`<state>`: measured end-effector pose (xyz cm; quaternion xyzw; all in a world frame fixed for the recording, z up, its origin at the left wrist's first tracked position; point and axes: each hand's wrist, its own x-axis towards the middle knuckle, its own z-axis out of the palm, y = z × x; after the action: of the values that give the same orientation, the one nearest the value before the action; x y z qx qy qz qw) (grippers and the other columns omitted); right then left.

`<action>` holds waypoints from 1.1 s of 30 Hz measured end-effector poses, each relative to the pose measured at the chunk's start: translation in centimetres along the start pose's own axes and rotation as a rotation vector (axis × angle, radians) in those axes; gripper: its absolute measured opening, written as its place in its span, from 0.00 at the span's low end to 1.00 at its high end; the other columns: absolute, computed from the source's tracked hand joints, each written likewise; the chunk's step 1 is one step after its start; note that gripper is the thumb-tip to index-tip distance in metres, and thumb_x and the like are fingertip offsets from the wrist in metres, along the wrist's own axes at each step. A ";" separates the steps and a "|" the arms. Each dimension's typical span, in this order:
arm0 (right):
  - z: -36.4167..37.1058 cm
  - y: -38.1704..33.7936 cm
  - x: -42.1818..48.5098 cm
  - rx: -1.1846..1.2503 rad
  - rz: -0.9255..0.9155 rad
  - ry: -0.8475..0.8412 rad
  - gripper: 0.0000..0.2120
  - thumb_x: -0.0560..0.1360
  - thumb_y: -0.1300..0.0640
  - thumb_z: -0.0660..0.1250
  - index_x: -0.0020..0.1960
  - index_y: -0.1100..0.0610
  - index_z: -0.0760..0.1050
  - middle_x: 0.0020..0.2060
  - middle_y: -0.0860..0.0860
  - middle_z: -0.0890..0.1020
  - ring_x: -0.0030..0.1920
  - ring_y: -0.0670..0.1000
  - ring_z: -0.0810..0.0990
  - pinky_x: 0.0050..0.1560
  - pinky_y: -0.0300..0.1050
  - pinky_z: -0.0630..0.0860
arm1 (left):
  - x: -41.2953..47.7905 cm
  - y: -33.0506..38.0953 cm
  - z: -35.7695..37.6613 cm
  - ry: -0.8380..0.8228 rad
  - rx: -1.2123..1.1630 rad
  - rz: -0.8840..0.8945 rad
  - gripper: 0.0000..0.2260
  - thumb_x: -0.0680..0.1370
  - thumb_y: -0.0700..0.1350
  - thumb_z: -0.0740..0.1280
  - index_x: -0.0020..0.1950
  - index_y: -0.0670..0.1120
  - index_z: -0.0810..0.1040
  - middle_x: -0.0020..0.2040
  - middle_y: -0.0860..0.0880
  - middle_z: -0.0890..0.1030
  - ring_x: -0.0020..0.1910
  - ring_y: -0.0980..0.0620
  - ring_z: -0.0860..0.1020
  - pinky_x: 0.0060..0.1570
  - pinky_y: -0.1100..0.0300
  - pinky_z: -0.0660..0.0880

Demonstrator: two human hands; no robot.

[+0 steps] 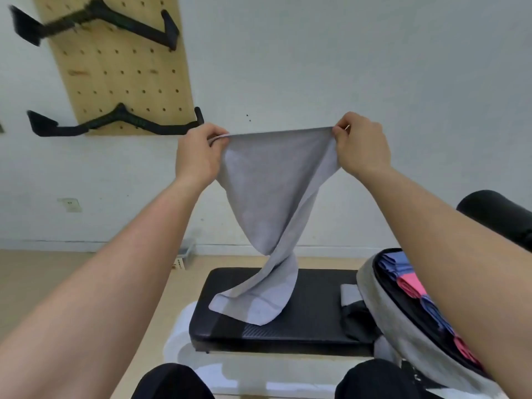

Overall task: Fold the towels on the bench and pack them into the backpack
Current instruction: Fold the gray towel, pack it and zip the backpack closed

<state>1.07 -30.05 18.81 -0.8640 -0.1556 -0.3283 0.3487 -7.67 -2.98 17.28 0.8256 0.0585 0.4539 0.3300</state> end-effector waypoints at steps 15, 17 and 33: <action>13.7 8.7 -16.8 0.116 0.067 -0.842 0.24 0.74 0.60 0.65 0.70 0.51 0.73 0.66 0.49 0.76 0.65 0.50 0.74 0.62 0.42 0.70 | -17.3 -10.7 12.1 -0.566 -0.180 -0.319 0.06 0.71 0.49 0.77 0.39 0.52 0.81 0.37 0.56 0.82 0.39 0.59 0.78 0.40 0.64 0.72; 15.5 7.6 -17.7 0.333 0.067 -0.842 0.23 0.75 0.61 0.66 0.69 0.52 0.73 0.61 0.47 0.79 0.59 0.45 0.76 0.57 0.38 0.70 | -18.2 -10.9 12.7 -0.544 -0.242 -0.358 0.07 0.71 0.49 0.77 0.40 0.49 0.81 0.36 0.55 0.82 0.36 0.61 0.78 0.38 0.67 0.73; 20.2 9.9 -17.9 0.637 0.185 -0.688 0.10 0.78 0.56 0.67 0.39 0.56 0.75 0.31 0.43 0.75 0.34 0.42 0.72 0.36 0.38 0.68 | -19.4 -13.9 13.9 -0.630 -0.336 -0.309 0.03 0.77 0.45 0.72 0.46 0.54 0.85 0.42 0.49 0.85 0.40 0.58 0.78 0.43 0.63 0.72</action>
<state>2.12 -23.55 -9.22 -0.7827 -0.2776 0.0734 0.5522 -5.16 -6.74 -10.00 0.8405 0.0028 0.1262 0.5269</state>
